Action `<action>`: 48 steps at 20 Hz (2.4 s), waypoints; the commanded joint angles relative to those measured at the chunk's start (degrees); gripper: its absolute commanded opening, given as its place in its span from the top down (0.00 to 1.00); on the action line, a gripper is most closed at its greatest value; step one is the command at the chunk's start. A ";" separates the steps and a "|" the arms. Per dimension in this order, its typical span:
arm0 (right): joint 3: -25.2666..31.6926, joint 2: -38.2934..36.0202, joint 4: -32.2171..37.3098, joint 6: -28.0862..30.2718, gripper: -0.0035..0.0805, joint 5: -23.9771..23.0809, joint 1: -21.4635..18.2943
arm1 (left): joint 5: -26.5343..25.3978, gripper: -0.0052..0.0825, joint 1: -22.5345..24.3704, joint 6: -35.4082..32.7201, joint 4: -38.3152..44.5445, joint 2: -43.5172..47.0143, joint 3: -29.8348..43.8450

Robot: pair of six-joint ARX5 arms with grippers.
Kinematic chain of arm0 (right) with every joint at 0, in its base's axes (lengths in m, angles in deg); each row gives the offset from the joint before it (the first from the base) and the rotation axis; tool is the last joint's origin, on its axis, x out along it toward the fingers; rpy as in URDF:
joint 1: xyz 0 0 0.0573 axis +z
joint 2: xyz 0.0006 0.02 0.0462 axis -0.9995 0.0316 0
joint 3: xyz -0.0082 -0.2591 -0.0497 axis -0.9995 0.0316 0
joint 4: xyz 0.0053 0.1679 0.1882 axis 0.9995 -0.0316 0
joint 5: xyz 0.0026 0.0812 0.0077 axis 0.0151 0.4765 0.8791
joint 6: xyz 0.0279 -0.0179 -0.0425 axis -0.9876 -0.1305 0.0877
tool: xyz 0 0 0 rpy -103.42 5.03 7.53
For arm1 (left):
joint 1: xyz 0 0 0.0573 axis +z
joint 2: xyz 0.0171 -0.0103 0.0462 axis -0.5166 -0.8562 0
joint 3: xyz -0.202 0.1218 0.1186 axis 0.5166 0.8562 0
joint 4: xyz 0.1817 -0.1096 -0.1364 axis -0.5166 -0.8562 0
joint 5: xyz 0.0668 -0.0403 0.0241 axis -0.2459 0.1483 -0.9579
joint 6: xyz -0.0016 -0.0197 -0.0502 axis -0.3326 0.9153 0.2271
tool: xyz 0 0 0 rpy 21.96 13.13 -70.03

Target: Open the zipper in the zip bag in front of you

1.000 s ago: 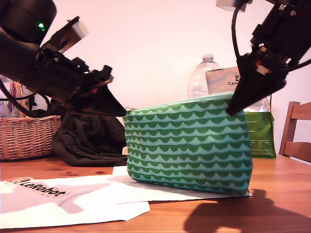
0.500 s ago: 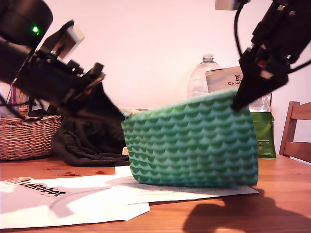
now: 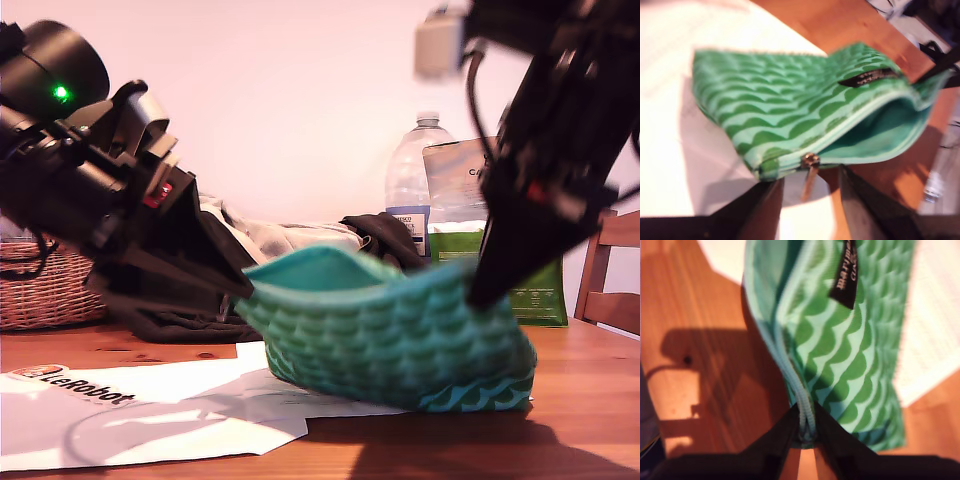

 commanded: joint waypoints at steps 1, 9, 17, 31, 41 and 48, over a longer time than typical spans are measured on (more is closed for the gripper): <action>-0.74 2.03 0.28 -0.26 0.97 0.20 0.24 | 3.48 0.78 0.61 0.26 -1.53 1.36 0.17; -0.74 4.59 -2.10 -3.91 0.94 0.31 0.24 | 3.96 0.96 2.14 0.35 -7.19 8.41 0.17; -0.92 4.09 -7.02 -11.76 0.51 3.89 0.57 | 0.35 0.96 3.08 -1.62 -8.41 9.29 0.17; -6.34 -2.27 -19.69 -17.46 0.52 4.26 0.44 | -1.16 0.96 3.21 -2.38 -7.78 9.29 0.17; -6.29 0.85 32.06 -34.62 0.97 1.88 -1.81 | -10.03 0.96 3.39 -6.16 15.72 9.25 0.17; -5.70 4.83 50.18 -36.17 0.97 4.42 -13.62 | -11.06 0.96 8.61 -3.17 24.11 9.49 0.20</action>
